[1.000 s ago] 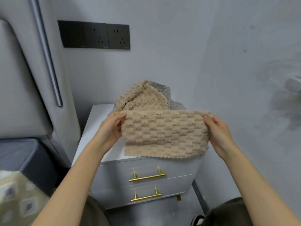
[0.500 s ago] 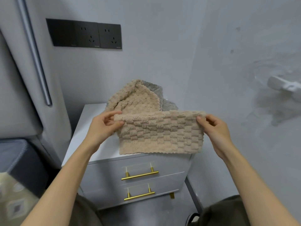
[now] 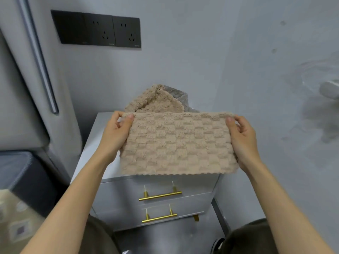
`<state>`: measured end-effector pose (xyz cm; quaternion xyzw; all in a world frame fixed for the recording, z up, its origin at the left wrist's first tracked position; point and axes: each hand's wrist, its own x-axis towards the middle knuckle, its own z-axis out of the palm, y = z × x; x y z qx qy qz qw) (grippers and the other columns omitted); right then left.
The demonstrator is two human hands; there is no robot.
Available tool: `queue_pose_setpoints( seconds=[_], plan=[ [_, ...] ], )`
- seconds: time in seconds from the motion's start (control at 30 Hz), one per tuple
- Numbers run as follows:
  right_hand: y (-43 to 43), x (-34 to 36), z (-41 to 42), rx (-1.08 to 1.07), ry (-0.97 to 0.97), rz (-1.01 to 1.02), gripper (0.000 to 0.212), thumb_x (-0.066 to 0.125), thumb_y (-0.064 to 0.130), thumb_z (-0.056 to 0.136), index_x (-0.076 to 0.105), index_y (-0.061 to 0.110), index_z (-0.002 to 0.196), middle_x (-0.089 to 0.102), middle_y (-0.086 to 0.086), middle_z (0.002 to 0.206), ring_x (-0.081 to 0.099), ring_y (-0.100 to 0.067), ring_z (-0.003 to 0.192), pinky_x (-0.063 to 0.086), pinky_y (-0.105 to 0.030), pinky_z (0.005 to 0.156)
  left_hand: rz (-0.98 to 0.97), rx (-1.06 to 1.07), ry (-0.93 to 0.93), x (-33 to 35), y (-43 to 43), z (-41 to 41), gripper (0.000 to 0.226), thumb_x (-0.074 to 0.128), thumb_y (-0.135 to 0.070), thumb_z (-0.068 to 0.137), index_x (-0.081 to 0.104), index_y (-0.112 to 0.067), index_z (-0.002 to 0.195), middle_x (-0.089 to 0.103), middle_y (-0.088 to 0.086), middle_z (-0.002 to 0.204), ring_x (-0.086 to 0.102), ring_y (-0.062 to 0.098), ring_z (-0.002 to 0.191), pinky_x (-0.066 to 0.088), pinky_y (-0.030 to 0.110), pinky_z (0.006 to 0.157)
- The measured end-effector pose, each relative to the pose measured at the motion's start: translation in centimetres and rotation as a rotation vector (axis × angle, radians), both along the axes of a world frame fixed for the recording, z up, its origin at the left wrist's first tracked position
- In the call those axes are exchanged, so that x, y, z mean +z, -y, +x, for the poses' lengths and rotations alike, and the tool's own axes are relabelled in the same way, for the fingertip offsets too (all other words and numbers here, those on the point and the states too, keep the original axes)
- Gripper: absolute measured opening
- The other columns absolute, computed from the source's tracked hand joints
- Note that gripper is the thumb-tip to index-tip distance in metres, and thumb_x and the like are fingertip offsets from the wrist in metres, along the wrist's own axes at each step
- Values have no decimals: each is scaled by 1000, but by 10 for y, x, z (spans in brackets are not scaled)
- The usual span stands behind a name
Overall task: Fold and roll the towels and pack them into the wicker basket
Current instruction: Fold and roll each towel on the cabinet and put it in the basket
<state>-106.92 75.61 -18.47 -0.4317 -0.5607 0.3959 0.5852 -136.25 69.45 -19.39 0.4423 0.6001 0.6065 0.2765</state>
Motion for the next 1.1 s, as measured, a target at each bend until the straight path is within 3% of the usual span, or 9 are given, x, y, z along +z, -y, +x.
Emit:
queue_pose_setpoints(
  seconds=[0.2,0.27,0.33,0.4,0.5,0.63,0.7,0.9,1.1],
  plan=[
    [-46,-27,-6,16,244,-310,23,56,18,94,64,16,115,68,-3,92,65,-13,75,52,-21,57,-244,48,-161,-26,-38,-6,21,52,-33,96,53,-14,104,56,3,81,47,13,58,37,19,44],
    [-59,-36,-6,61,275,-394,39,58,10,91,57,16,129,63,-5,94,61,-18,79,50,-22,60,-257,9,-119,-35,-48,-9,26,55,-22,95,52,-13,119,58,3,101,55,14,82,50,24,67],
    [-69,-45,-5,30,353,-440,55,61,9,88,46,16,140,58,-7,116,58,-19,96,47,-25,75,-229,-1,-187,-40,-51,-11,32,60,-16,91,50,-14,122,55,0,111,53,14,101,48,32,90],
    [-74,-51,-2,-41,449,-438,57,63,12,85,46,15,140,53,-8,132,58,-23,108,46,-32,85,-197,61,-395,-39,-48,-11,23,62,-17,89,50,-16,109,55,-1,102,52,15,94,44,29,80],
    [-73,-53,4,-123,737,-384,50,66,21,83,52,12,130,54,-12,126,57,-28,111,47,-38,93,-302,105,-697,-38,-38,-13,27,61,-33,86,47,-14,74,49,-4,66,45,18,62,29,28,52],
    [-63,-50,12,-111,1008,-439,25,62,33,84,54,10,86,56,-7,79,56,-27,79,44,-30,66,-696,-111,-802,-44,-24,-11,54,56,-56,86,33,-20,54,32,-6,47,32,14,46,24,28,51],
    [-58,-50,17,-83,1060,-487,30,60,36,83,55,11,69,55,-6,67,56,-29,73,50,-31,66,-739,-144,-861,-46,-18,-9,55,57,-56,85,33,-19,52,32,-4,49,33,14,48,24,28,51],
    [-45,-43,27,-117,1001,-454,25,62,30,84,55,15,66,61,-4,71,56,-25,69,49,-32,69,-632,-151,-733,-41,-6,-10,39,63,-41,87,46,-17,61,47,1,60,41,15,58,33,26,58],
    [-42,-36,27,-106,558,-355,18,60,24,91,51,13,79,63,-3,86,63,-18,65,47,-33,69,-300,-118,-157,-23,-5,-7,23,62,-28,91,56,-10,80,64,4,77,68,16,76,51,24,68]
  ],
)
